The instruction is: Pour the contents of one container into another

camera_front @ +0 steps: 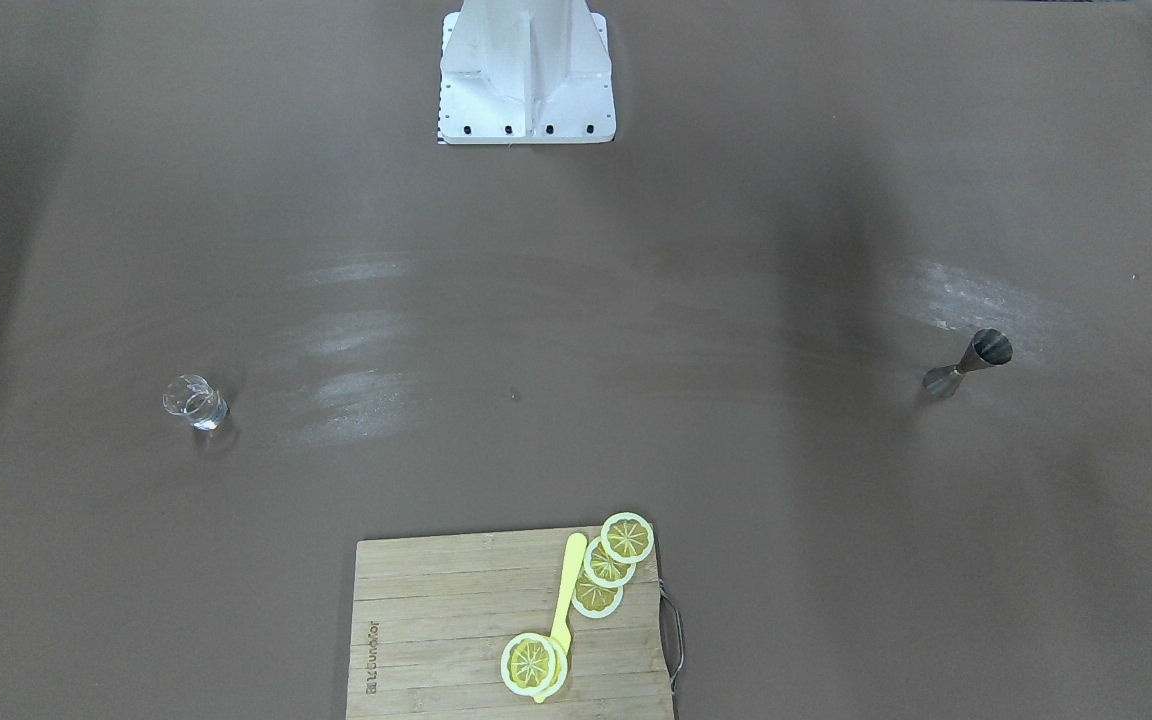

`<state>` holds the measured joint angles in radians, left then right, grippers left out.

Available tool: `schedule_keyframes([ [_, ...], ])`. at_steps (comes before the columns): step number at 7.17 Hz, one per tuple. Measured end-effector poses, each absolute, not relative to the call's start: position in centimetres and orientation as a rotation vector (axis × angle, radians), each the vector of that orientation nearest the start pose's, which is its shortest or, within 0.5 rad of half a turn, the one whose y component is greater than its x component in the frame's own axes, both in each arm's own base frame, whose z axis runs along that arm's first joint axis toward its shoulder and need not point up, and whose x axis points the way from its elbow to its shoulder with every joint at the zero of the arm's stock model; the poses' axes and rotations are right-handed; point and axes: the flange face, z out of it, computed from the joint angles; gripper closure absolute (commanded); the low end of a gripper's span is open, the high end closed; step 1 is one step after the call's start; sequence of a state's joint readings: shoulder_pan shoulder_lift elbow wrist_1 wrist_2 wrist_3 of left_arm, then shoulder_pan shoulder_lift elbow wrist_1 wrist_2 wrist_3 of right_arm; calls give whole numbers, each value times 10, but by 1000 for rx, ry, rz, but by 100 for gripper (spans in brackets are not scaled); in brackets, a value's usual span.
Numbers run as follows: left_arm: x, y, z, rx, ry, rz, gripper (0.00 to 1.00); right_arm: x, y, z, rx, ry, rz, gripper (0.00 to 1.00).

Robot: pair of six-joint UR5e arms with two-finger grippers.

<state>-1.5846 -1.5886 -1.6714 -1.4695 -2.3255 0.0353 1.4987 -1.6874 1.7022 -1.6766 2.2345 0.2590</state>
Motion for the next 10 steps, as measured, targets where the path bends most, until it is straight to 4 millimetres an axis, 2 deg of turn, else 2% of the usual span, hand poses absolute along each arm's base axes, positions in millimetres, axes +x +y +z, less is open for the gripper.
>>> schedule_keyframes([
  [5, -71, -485, 636, -4, 756, 14, 1, 40, -440, 665, -195, -643, 211, 0],
  [8, -68, -483, 642, -32, 801, -24, 1, 40, -441, 662, -189, -644, 209, 0],
  [10, -67, -484, 655, -61, 814, -52, 1, 39, -453, 653, -169, -647, 200, 0],
])
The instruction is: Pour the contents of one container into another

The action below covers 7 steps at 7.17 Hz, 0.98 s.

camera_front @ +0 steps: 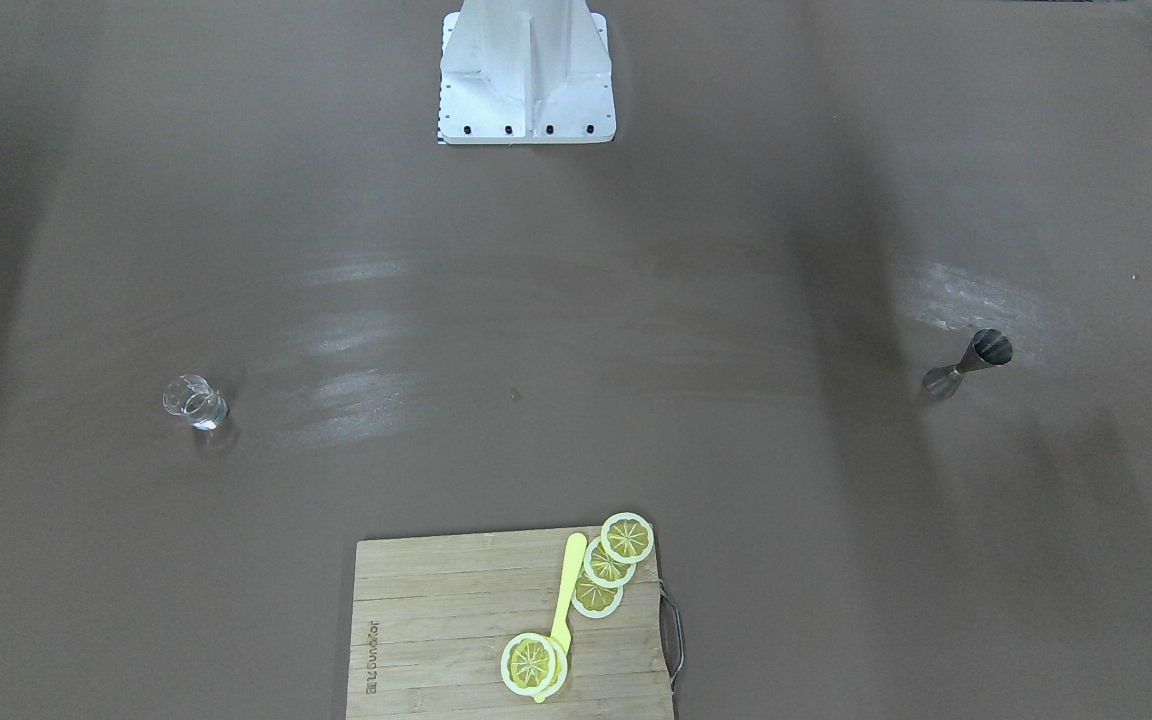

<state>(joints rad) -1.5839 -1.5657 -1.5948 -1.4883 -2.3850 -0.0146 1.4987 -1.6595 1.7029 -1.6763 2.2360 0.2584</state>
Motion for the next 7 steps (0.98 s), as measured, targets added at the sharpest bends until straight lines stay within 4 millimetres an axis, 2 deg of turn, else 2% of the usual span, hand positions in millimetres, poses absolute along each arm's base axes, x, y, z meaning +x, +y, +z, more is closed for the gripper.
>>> schedule_keyframes([
  [3, -68, -490, 634, -18, 814, -38, 1, 36, -460, 645, -155, -650, 185, 0],
  [4, -68, -490, 632, -15, 814, -37, 1, 35, -459, 641, -144, -650, 171, 0],
  [6, -68, -490, 631, -15, 813, -43, 1, 38, -448, 624, -107, -671, 136, 0],
  [7, -67, -492, 627, -8, 814, -45, 1, 35, -454, 608, -75, -710, 120, 0],
])
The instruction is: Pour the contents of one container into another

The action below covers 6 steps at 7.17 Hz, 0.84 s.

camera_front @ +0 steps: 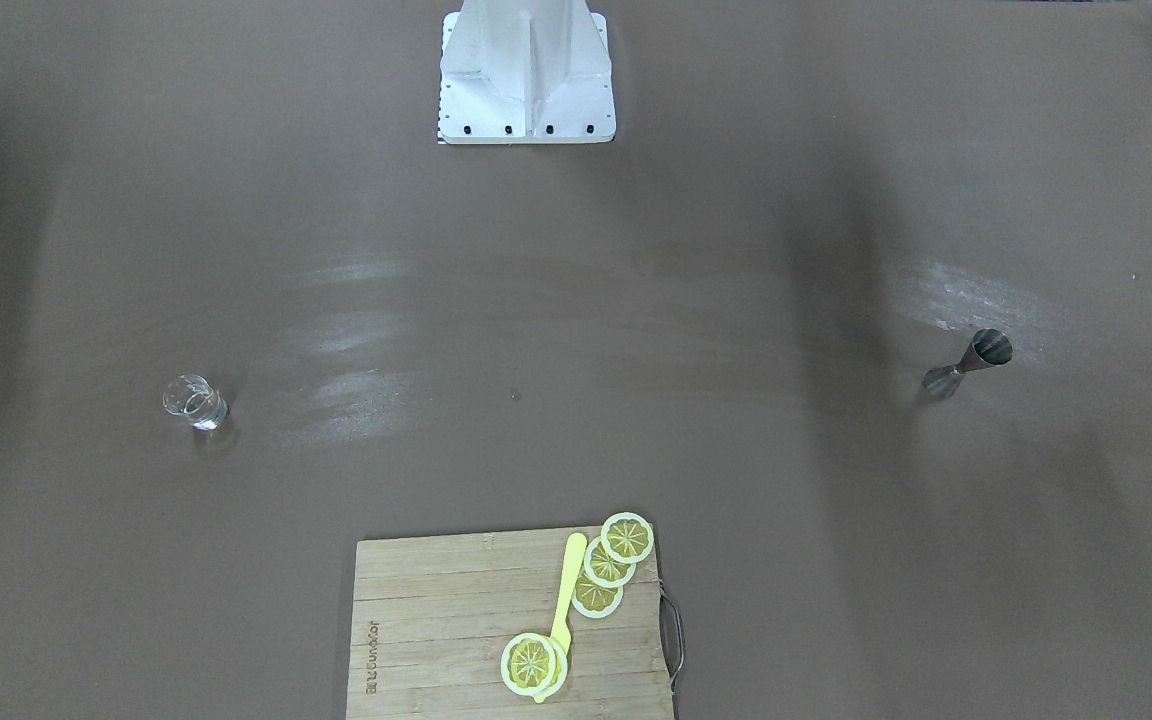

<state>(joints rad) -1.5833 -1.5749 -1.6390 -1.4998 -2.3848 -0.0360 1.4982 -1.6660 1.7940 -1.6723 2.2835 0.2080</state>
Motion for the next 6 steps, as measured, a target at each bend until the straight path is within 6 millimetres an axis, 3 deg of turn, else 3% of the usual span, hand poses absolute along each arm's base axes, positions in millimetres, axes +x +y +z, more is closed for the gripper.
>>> schedule_keyframes([
  [2, -65, -496, 611, 107, 817, 5, 1, 25, -496, 567, -1, -789, 89, 0],
  [4, -52, -499, 569, 353, 817, 140, 1, 11, -525, 530, 60, -847, 37, 0],
  [6, -18, -484, 532, 607, 806, 311, 1, -50, -551, 487, 166, -897, -137, 0],
])
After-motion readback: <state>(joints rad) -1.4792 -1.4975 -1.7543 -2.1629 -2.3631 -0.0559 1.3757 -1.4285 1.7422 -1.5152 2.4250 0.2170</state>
